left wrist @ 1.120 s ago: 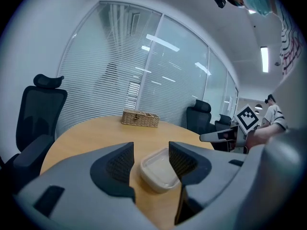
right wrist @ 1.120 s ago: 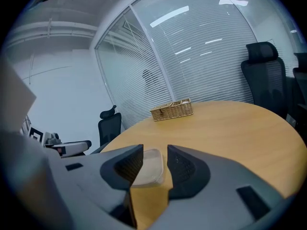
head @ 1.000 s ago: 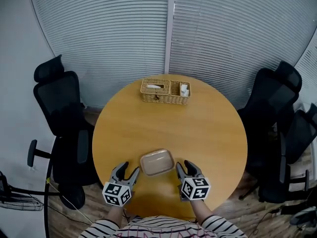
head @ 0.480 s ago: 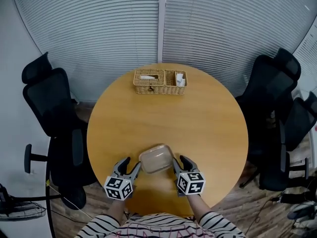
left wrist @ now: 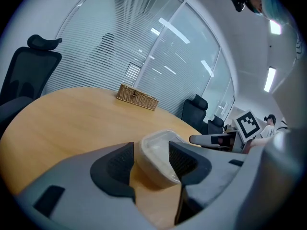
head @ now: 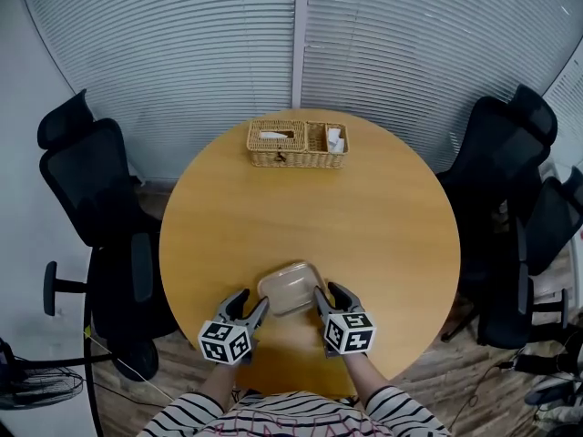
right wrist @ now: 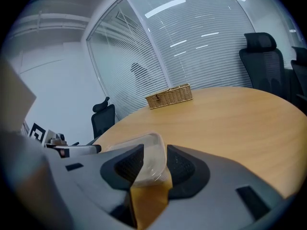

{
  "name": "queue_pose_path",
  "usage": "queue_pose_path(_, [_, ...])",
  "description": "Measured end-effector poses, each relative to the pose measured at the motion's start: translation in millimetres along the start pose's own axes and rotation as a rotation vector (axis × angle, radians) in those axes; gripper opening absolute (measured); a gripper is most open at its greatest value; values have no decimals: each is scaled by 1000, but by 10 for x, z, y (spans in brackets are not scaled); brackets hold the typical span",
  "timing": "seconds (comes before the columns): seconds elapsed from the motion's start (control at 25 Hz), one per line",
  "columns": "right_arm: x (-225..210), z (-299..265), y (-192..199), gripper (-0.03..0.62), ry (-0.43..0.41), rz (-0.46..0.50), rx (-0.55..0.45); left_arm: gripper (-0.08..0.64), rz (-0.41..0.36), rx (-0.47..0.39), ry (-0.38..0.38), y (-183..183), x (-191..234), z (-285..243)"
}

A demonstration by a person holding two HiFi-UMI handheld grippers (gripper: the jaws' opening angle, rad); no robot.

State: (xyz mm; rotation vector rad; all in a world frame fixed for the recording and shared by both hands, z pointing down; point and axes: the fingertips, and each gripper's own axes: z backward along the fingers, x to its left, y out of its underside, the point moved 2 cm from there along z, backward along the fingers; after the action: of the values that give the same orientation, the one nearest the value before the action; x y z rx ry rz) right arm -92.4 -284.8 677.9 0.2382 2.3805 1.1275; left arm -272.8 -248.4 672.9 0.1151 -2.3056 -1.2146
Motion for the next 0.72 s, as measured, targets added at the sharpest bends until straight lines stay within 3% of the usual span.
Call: queue_pose_path(0.72, [-25, -60, 41, 146, -31, 16, 26, 207, 64, 7, 1, 101, -140, -101])
